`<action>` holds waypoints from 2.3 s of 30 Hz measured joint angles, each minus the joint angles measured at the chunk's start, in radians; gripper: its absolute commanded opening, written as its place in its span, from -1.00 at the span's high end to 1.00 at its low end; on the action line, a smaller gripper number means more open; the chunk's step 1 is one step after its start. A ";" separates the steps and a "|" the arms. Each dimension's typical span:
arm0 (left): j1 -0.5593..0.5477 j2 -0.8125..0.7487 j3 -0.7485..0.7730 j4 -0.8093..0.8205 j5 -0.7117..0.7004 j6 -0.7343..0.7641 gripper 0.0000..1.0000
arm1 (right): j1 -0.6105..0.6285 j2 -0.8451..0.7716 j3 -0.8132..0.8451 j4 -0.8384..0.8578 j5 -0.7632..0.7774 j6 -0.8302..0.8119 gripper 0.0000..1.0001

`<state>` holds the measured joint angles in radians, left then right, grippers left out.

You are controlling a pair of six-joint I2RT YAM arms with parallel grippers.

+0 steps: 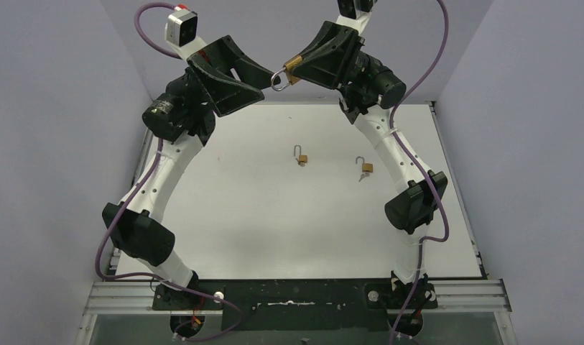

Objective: Lock with the key
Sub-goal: Adjust the lock, then lock the lock.

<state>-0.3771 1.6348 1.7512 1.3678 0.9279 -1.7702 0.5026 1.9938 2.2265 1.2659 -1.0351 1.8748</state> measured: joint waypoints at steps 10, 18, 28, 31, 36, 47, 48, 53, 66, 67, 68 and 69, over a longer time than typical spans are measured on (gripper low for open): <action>-0.021 0.028 0.002 0.000 0.000 -0.004 0.16 | -0.005 0.000 0.000 0.013 0.000 0.003 1.00; -0.025 0.037 0.024 0.000 -0.001 -0.007 0.17 | -0.005 0.000 -0.002 0.014 0.000 0.005 1.00; -0.037 0.042 0.062 0.000 0.000 -0.011 0.30 | -0.005 0.000 -0.005 0.018 0.003 0.008 1.00; -0.048 0.053 0.069 0.000 -0.001 -0.018 0.33 | -0.005 0.000 -0.008 0.017 0.002 0.008 1.00; -0.059 0.072 0.089 -0.001 0.000 -0.031 0.52 | -0.005 0.000 -0.011 0.018 0.002 0.008 1.00; -0.060 0.084 0.096 0.000 0.000 -0.040 0.39 | -0.005 0.000 -0.011 0.019 -0.002 0.008 1.00; -0.060 0.084 0.096 0.000 0.000 -0.042 0.35 | -0.005 0.000 -0.011 0.019 -0.003 0.008 1.00; -0.060 0.086 0.096 0.002 0.000 -0.047 0.38 | -0.005 0.000 -0.011 0.019 -0.009 0.008 1.00; -0.055 0.099 0.096 0.003 0.008 -0.054 1.00 | -0.013 0.000 -0.011 0.025 -0.012 0.006 1.00; -0.055 0.099 0.096 0.003 0.008 -0.053 1.00 | -0.013 0.000 -0.011 0.026 -0.013 0.006 1.00; -0.055 0.099 0.096 0.003 0.008 -0.053 1.00 | -0.013 0.000 -0.011 0.025 -0.013 0.006 1.00; -0.055 0.099 0.096 0.003 0.008 -0.052 1.00 | -0.013 0.000 -0.011 0.024 -0.013 0.006 1.00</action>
<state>-0.4320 1.7336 1.8469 1.3712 0.9360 -1.8225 0.4892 1.9938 2.2150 1.2900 -1.0481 1.8809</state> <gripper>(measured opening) 0.061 0.183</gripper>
